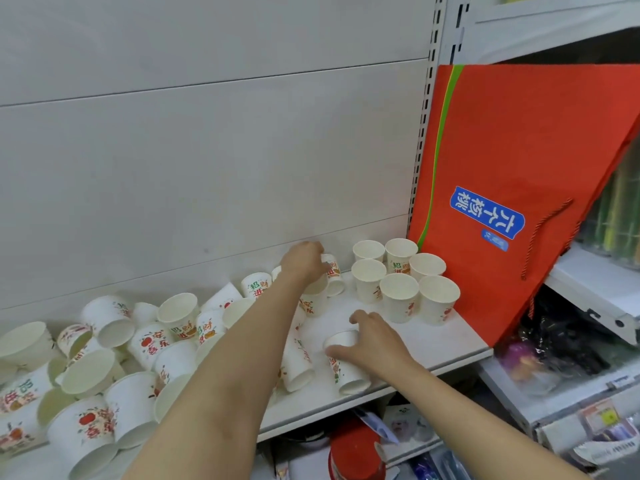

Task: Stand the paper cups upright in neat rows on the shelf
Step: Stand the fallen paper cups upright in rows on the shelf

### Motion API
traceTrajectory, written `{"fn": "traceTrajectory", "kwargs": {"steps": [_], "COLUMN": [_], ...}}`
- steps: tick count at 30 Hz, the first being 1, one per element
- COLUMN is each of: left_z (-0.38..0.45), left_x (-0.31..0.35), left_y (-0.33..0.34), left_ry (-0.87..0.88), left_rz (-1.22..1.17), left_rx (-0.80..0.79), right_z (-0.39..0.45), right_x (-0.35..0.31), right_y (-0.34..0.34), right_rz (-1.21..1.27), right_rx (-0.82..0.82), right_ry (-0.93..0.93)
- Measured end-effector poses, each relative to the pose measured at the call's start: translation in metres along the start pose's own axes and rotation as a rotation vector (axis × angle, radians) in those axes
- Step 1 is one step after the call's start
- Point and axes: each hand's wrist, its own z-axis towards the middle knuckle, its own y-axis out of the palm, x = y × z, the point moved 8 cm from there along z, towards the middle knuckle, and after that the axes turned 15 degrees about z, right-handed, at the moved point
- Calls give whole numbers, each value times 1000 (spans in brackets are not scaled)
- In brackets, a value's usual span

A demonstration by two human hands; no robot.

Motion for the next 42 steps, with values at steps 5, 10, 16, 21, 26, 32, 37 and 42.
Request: {"fn": "traceTrajectory", "kwargs": {"steps": [5, 10, 16, 21, 26, 32, 37, 42], "left_z": [12, 13, 14, 19, 1, -21, -26, -36], "left_x": [4, 11, 23, 18, 21, 4, -52, -87], "left_y": [19, 22, 23, 0, -20, -14, -33, -31], "left_ry": [-40, -71, -94, -83, 82, 205, 131, 40], "left_rz": [-66, -95, -196, -311, -172, -197, -149, -83], "left_rx": [-77, -40, -97, -19, 121, 117, 119, 115], "right_z": [-1, -6, -10, -17, -14, 1, 6, 0], "right_x": [7, 11, 10, 6, 6, 11, 12, -18], "right_y": [3, -11, -26, -31, -27, -23, -19, -21], "right_rz": [118, 240, 401, 416, 353, 147, 24, -111], "right_rx": [77, 205, 357, 418, 466, 546, 559, 645], "right_ry": [74, 56, -62, -173, -247, -349, -444, -685]}}
